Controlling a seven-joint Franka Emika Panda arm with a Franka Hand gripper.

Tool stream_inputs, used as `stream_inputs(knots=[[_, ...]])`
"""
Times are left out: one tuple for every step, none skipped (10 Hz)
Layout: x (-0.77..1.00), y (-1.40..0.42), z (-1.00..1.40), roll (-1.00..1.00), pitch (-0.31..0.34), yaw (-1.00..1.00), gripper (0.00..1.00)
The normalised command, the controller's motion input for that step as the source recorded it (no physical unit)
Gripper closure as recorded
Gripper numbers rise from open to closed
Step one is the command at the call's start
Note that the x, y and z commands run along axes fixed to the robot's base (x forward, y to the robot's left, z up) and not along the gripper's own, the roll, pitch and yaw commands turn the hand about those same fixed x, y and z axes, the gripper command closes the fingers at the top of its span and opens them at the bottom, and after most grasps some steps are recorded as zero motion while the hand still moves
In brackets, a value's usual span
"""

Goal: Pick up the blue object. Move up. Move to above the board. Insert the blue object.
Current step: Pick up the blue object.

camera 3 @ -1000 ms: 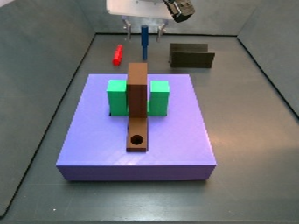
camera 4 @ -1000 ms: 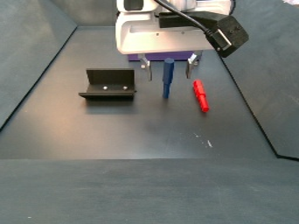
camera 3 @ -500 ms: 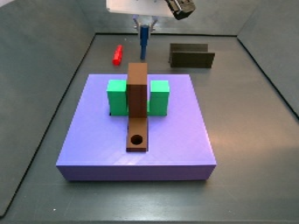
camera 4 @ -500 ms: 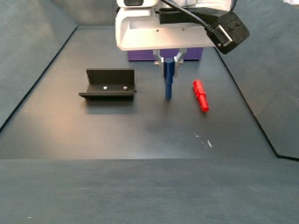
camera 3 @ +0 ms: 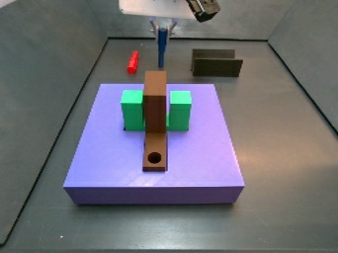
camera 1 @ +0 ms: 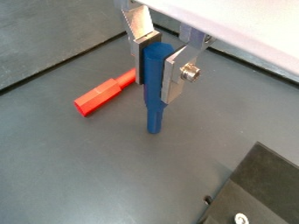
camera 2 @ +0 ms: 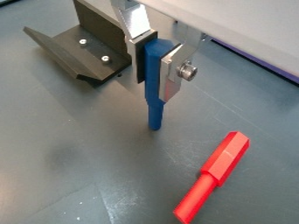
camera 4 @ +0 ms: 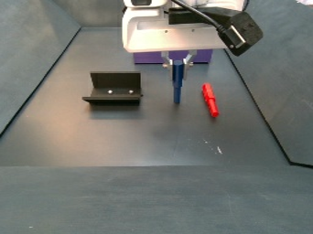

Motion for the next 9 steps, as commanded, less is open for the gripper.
stream_inputs(knots=[[0.0, 0.0, 0.0, 0.0, 0.0, 0.0, 1.0], [0.0, 0.0, 0.0, 0.0, 0.0, 0.0, 1.0], [0.0, 0.0, 0.0, 0.0, 0.0, 0.0, 1.0], [0.0, 0.0, 0.0, 0.0, 0.0, 0.0, 1.0], [0.0, 0.0, 0.0, 0.0, 0.0, 0.0, 1.0], [0.0, 0.0, 0.0, 0.0, 0.0, 0.0, 1.0], [0.0, 0.0, 0.0, 0.0, 0.0, 0.0, 1.0], [0.0, 0.0, 0.0, 0.0, 0.0, 0.0, 1.0], [0.0, 0.0, 0.0, 0.0, 0.0, 0.0, 1.0]])
